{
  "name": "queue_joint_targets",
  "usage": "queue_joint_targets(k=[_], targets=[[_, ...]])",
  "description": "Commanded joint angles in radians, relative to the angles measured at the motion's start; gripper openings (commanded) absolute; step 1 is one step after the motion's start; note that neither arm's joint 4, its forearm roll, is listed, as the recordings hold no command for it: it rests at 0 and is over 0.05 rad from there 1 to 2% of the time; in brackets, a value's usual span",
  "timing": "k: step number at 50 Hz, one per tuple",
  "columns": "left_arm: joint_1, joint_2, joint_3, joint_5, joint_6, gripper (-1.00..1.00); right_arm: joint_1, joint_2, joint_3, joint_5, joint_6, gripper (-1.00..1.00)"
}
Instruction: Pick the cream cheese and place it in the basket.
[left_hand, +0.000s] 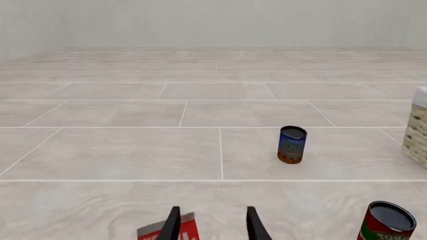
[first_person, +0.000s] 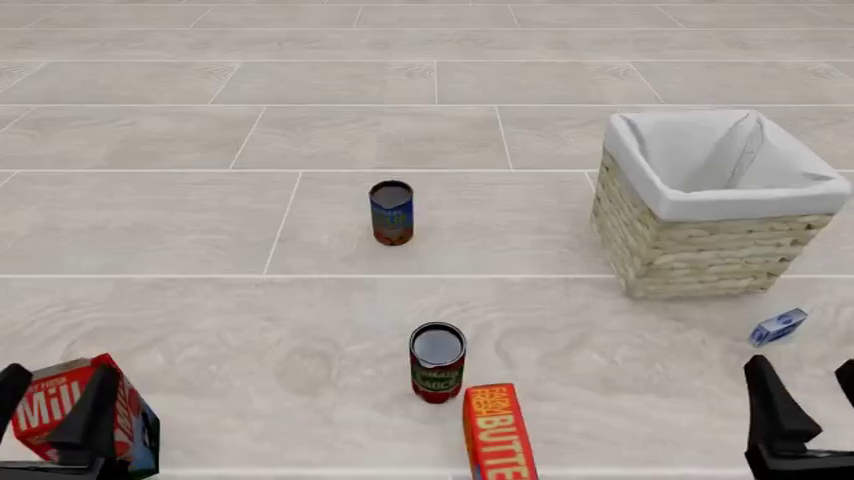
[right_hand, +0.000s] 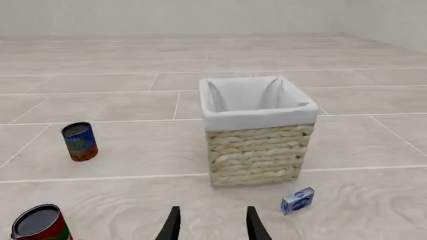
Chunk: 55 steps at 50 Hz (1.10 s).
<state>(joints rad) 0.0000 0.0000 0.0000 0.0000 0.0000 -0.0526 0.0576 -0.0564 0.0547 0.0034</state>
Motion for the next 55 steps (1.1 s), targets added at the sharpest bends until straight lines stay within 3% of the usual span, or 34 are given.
queue_joint_targets(k=[1, 4, 10, 13, 18, 27, 31, 34, 42, 46, 55], targets=[[0.0, 0.0, 0.0, 0.0, 0.0, 1.0, 0.056, 0.002, 0.053, -0.079, -0.05, 1.0], [0.0, 0.0, 0.0, 0.0, 0.0, 1.0, 0.047, -0.017, 0.049, -0.063, -0.036, 1.0], [0.0, 0.0, 0.0, 0.0, 0.0, 1.0, 0.03, -0.028, 0.004, -0.003, -0.066, 1.0], [0.0, 0.0, 0.0, 0.0, 0.0, 1.0, 0.024, -0.032, -0.024, 0.025, -0.037, 1.0], [0.0, 0.0, 0.0, 0.0, 0.0, 1.0, 0.015, -0.041, -0.067, 0.072, -0.036, 1.0], [0.0, 0.0, 0.0, 0.0, 0.0, 1.0, -0.054, -0.026, -0.169, 0.167, -0.039, 1.0], [0.0, 0.0, 0.0, 0.0, 0.0, 1.0, -0.085, 0.012, -0.187, 0.164, -0.074, 1.0], [0.0, 0.0, 0.0, 0.0, 0.0, 1.0, -0.101, 0.036, -0.191, 0.155, -0.069, 1.0], [0.0, 0.0, 0.0, 0.0, 0.0, 1.0, -0.149, 0.134, -0.223, 0.112, -0.006, 1.0], [0.0, 0.0, 0.0, 0.0, 0.0, 1.0, -0.177, 0.184, -0.224, 0.088, -0.001, 1.0], [0.0, 0.0, 0.0, 0.0, 0.0, 1.0, -0.228, 0.335, -0.185, -0.022, 0.045, 1.0]])
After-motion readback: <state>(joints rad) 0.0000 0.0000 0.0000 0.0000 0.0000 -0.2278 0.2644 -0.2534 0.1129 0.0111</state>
